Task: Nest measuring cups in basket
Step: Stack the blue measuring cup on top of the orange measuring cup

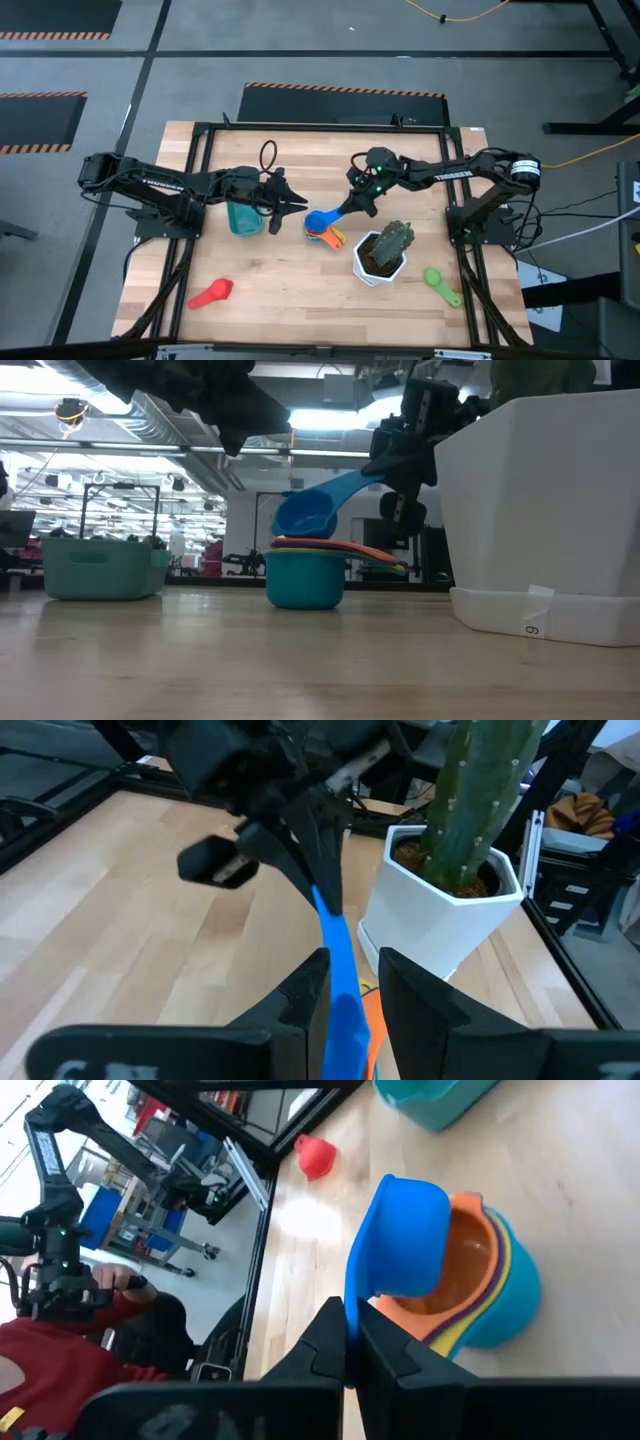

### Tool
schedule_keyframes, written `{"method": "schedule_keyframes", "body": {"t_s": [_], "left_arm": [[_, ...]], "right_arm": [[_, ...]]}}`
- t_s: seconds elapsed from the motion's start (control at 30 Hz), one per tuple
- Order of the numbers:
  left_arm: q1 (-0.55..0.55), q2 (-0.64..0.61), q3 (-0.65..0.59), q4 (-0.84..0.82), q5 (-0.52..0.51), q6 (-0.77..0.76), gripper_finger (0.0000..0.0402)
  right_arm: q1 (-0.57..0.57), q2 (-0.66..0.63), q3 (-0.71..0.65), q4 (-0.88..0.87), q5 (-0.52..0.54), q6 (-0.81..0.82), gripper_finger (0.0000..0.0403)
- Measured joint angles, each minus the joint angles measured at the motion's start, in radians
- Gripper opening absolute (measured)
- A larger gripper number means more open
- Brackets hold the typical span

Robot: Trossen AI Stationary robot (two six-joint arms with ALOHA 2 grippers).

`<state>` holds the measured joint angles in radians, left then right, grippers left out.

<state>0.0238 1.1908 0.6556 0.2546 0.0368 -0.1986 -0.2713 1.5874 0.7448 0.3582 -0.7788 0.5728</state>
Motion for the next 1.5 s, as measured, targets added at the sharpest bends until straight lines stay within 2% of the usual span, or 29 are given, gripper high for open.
{"method": "schedule_keyframes", "body": {"t_s": [0.23, 0.77, 1.5], "left_arm": [[0.000, 0.000, 0.000, 0.000, 0.000, 0.000, 0.0081], [0.000, 0.000, 0.000, 0.000, 0.000, 0.000, 0.0081], [-0.001, 0.000, 0.000, 0.000, 0.006, -0.008, 0.0081]], "right_arm": [[0.008, 0.048, 0.000, 0.066, -0.023, 0.034, 0.0009], [0.008, 0.056, 0.000, 0.065, -0.027, 0.127, 0.0024], [0.007, 0.056, 0.000, 0.064, -0.026, 0.105, 0.0026]]}}
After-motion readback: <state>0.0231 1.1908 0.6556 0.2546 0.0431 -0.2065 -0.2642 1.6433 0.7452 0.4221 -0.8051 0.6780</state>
